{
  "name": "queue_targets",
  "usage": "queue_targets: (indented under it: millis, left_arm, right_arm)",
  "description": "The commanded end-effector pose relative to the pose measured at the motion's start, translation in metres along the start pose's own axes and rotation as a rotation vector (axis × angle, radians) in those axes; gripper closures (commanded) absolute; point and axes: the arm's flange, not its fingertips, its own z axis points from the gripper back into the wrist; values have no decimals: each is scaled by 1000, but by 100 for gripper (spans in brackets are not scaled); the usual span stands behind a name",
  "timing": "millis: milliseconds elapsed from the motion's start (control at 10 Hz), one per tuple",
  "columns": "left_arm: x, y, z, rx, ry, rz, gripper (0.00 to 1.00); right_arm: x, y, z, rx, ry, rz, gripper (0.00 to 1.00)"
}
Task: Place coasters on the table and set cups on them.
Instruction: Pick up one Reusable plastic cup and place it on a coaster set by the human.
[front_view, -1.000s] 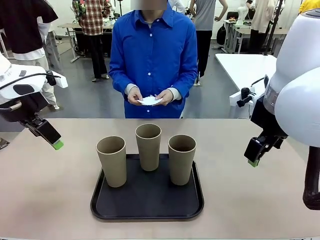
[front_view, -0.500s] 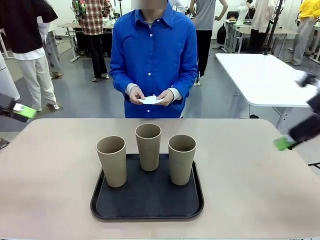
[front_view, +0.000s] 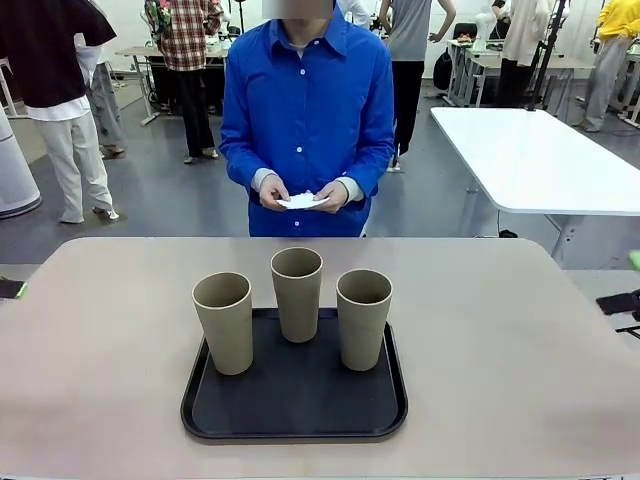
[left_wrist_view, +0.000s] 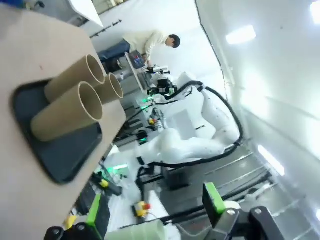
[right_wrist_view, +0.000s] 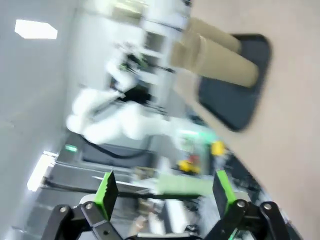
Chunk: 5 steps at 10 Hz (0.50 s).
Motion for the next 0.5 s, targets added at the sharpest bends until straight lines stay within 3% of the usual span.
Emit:
queue_targets:
  millis: [0,400]
  left_arm:
    - [-3,-16,3,93,-35,58,0]
    - [-3,-36,15,229,-73,88,0]
  right_arm:
    - [4,-4,23,129,-126,-134,0]
    - [3,-16,28,102,-133,-195,0]
